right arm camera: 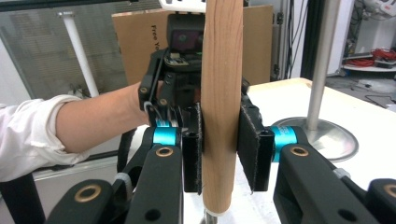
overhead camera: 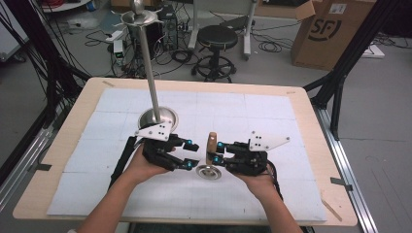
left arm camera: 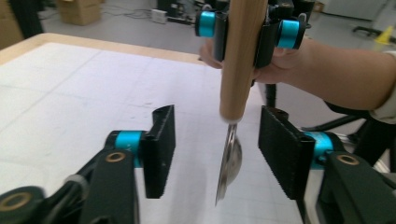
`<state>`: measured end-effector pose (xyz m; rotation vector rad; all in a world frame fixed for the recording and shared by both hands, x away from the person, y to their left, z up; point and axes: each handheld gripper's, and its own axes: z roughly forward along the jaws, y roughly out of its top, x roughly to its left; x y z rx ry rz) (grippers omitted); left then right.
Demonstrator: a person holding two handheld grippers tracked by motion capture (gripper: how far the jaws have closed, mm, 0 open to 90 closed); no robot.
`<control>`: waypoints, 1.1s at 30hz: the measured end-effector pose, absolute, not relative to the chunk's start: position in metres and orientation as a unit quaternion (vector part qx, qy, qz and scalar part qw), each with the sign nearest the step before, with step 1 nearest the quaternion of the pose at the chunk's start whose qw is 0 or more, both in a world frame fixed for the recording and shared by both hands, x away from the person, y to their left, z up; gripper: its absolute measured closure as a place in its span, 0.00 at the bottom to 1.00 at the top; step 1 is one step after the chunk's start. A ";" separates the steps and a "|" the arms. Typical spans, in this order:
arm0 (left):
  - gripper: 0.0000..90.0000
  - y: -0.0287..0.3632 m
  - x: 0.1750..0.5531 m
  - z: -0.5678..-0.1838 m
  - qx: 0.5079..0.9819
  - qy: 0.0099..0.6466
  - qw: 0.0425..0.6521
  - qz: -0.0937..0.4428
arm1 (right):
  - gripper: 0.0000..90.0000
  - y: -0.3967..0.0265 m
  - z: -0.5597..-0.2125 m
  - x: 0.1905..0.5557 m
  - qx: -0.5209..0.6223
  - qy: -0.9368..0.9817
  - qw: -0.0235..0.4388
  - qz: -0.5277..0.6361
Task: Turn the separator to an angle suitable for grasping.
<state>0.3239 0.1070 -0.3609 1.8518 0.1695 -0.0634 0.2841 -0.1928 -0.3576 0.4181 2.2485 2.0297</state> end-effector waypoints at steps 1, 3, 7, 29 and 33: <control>0.47 0.110 0.325 -0.360 0.797 0.078 0.598 -0.026 | 0.81 -0.193 -0.358 0.286 0.141 0.734 0.041 0.663; 0.46 0.119 0.327 -0.358 0.794 0.090 0.601 -0.020 | 0.81 -0.193 -0.358 0.290 0.145 0.735 0.042 0.661; 0.42 0.136 0.331 -0.353 0.788 0.112 0.605 -0.004 | 0.81 -0.194 -0.355 0.297 0.156 0.737 0.048 0.656; 0.22 0.207 0.334 -0.332 0.766 0.218 0.598 0.092 | 0.80 -0.179 -0.305 0.346 0.182 0.753 0.099 0.624; 0.20 0.213 0.331 -0.330 0.763 0.222 0.600 0.097 | 0.80 -0.174 -0.294 0.357 0.188 0.755 0.109 0.619</control>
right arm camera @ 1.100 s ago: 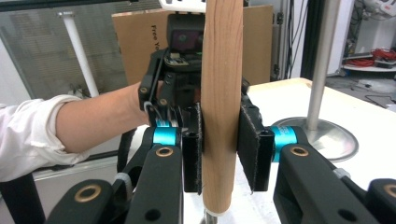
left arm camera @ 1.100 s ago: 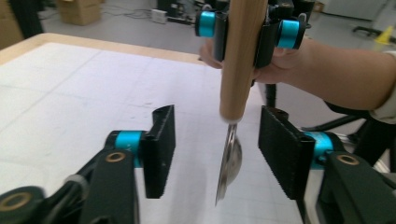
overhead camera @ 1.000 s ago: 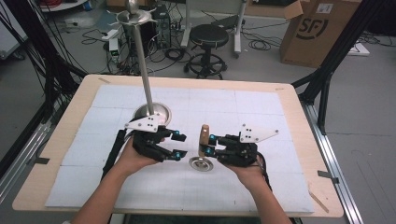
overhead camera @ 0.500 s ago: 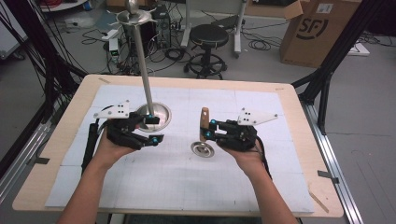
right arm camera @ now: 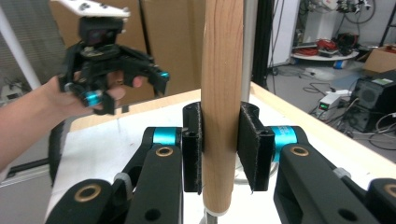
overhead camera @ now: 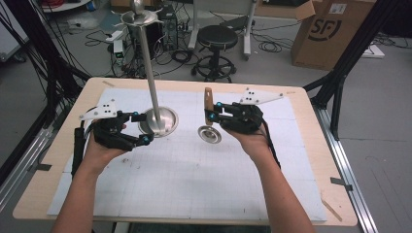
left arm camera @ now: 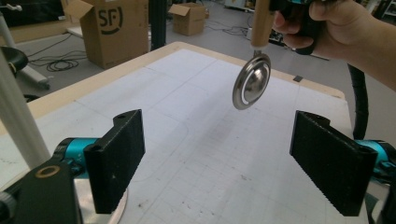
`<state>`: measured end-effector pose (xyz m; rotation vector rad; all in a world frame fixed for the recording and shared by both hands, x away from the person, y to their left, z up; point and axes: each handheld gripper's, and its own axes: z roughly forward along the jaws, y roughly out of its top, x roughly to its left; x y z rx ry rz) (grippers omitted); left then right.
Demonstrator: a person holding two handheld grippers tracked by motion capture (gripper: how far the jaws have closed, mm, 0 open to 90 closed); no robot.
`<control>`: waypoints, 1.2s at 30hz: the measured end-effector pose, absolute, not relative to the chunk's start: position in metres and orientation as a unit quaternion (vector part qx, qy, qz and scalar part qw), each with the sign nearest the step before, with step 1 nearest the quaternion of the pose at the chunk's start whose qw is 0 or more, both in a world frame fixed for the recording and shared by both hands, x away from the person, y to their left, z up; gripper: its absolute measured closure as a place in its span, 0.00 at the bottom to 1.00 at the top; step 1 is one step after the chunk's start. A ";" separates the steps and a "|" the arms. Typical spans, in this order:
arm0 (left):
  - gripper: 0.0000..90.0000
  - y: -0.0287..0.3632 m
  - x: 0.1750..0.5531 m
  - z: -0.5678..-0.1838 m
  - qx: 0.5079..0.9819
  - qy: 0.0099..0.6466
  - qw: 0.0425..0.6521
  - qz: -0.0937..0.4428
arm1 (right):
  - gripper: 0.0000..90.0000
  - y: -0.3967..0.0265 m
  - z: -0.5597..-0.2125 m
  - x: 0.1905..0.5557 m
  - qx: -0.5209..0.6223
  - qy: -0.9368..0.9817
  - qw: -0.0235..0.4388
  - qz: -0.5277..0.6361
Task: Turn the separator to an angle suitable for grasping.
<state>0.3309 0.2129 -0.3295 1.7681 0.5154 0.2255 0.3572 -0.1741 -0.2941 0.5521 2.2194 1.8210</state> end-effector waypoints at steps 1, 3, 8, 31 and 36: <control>0.20 0.214 0.330 -0.329 0.761 0.223 0.602 0.098 | 0.81 -0.173 -0.291 0.359 0.189 0.756 0.111 0.617; 0.20 0.218 0.329 -0.327 0.757 0.226 0.605 0.101 | 0.80 -0.169 -0.285 0.363 0.189 0.758 0.115 0.614; 0.19 0.227 0.327 -0.325 0.755 0.233 0.603 0.111 | 0.80 -0.161 -0.270 0.373 0.187 0.759 0.127 0.610; 0.18 0.232 0.322 -0.320 0.753 0.222 0.609 0.114 | 0.80 -0.134 -0.214 0.429 0.206 0.757 0.162 0.599; 0.18 0.232 0.322 -0.320 0.754 0.219 0.609 0.113 | 0.80 -0.123 -0.207 0.436 0.205 0.755 0.166 0.600</control>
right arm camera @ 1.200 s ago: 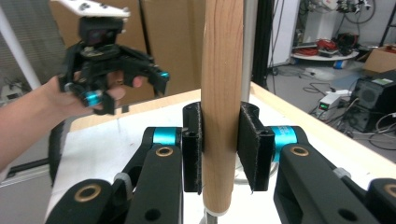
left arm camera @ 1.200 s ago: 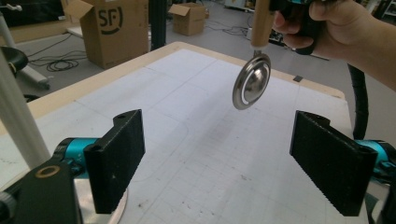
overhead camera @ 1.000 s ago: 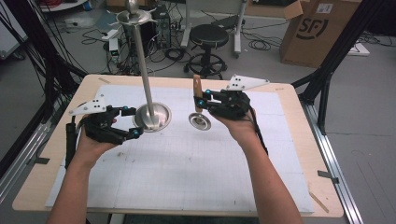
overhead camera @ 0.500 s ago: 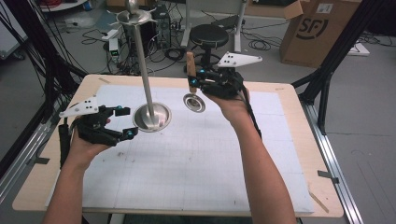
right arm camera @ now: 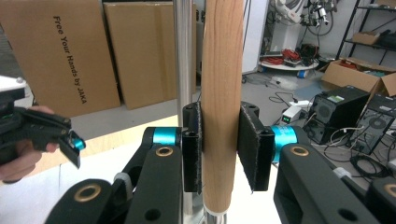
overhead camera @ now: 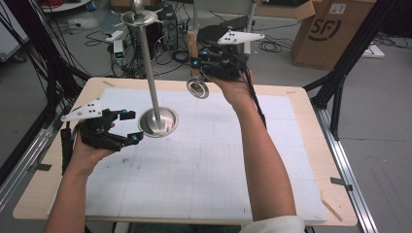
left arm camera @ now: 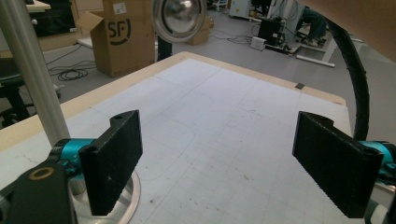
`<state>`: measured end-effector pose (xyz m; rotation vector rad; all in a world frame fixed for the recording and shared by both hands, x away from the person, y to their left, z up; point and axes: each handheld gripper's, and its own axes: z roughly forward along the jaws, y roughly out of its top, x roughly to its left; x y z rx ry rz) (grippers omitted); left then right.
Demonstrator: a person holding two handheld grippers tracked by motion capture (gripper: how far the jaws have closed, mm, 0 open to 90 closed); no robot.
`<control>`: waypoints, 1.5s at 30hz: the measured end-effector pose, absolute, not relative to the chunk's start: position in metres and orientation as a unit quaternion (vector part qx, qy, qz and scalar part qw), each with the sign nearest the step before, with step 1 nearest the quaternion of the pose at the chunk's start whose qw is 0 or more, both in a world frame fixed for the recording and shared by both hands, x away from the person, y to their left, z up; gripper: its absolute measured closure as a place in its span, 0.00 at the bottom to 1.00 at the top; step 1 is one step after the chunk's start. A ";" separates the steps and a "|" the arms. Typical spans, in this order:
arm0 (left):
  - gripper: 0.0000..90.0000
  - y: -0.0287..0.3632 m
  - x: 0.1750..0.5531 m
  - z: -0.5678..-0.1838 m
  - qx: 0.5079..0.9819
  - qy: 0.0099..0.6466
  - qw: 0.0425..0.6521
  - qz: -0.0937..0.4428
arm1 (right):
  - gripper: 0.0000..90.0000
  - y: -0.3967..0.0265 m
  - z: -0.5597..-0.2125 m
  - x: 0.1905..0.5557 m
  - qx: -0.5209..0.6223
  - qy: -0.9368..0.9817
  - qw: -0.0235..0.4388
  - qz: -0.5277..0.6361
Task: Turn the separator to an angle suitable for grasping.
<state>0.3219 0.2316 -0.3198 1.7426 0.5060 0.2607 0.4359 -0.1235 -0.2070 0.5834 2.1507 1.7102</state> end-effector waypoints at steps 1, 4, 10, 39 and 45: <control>0.18 0.231 0.322 -0.320 0.755 0.218 0.608 0.112 | 0.80 -0.122 -0.206 0.437 0.205 0.755 0.165 0.600; 0.18 0.230 0.322 -0.320 0.757 0.216 0.606 0.112 | 0.80 -0.117 -0.205 0.438 0.205 0.754 0.165 0.602; 0.18 0.233 0.320 -0.318 0.756 0.215 0.608 0.114 | 0.80 -0.112 -0.202 0.442 0.210 0.751 0.166 0.603; 0.19 0.240 0.322 -0.318 0.755 0.208 0.615 0.096 | 0.80 -0.103 -0.172 0.484 0.209 0.750 0.183 0.601; 0.19 0.238 0.323 -0.320 0.758 0.213 0.609 0.097 | 0.80 -0.107 -0.176 0.480 0.207 0.755 0.181 0.595</control>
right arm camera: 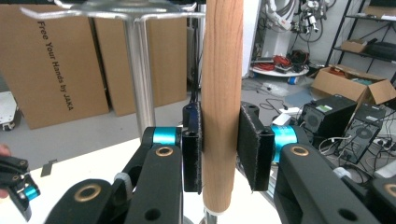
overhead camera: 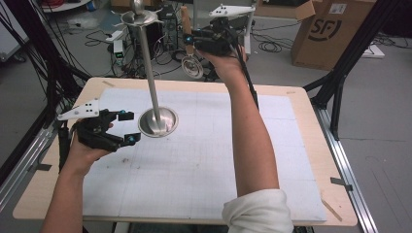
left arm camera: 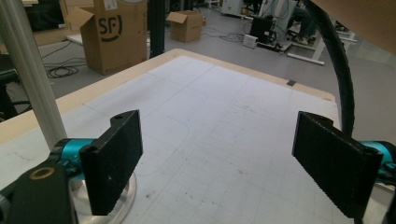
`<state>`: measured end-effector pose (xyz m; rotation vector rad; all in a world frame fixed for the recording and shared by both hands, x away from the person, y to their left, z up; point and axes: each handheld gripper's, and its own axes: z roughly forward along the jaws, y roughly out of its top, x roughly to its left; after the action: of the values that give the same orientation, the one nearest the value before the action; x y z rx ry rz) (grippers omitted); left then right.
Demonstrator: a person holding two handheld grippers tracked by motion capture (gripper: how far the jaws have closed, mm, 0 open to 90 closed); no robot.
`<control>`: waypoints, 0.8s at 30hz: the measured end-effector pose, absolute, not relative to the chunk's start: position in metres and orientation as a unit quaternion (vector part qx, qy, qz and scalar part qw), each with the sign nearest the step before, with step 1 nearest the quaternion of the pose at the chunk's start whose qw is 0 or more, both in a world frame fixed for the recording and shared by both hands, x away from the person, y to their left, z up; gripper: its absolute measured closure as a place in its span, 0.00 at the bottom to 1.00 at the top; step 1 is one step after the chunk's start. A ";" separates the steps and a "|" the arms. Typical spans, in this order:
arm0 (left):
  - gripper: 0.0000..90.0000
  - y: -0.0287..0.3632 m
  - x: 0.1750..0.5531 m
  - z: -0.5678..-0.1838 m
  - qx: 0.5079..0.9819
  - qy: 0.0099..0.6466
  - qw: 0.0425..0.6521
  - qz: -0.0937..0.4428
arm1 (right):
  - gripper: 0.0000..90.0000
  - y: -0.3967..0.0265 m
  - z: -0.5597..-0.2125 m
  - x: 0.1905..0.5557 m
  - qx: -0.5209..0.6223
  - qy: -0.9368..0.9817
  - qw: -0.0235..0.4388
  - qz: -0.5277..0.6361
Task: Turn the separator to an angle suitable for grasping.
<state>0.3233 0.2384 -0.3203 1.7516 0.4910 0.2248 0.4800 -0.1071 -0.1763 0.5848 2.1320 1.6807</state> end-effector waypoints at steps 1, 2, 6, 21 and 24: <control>0.19 0.238 0.323 -0.320 0.758 0.212 0.610 0.096 | 0.80 -0.108 -0.177 0.480 0.207 0.756 0.183 0.593; 0.19 0.237 0.323 -0.320 0.758 0.210 0.610 0.096 | 0.80 -0.109 -0.178 0.480 0.209 0.757 0.184 0.591; 0.19 0.233 0.322 -0.320 0.761 0.206 0.608 0.094 | 0.80 -0.111 -0.182 0.486 0.218 0.753 0.184 0.593; 0.19 0.240 0.326 -0.322 0.758 0.214 0.609 0.093 | 0.80 -0.084 -0.192 0.514 0.219 0.756 0.169 0.593; 0.19 0.240 0.324 -0.321 0.756 0.211 0.613 0.094 | 0.80 -0.083 -0.193 0.515 0.223 0.755 0.172 0.592</control>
<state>0.3240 0.2397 -0.3209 1.7434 0.4872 0.2160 0.5154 -0.0827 -0.1931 0.6318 2.1443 1.6794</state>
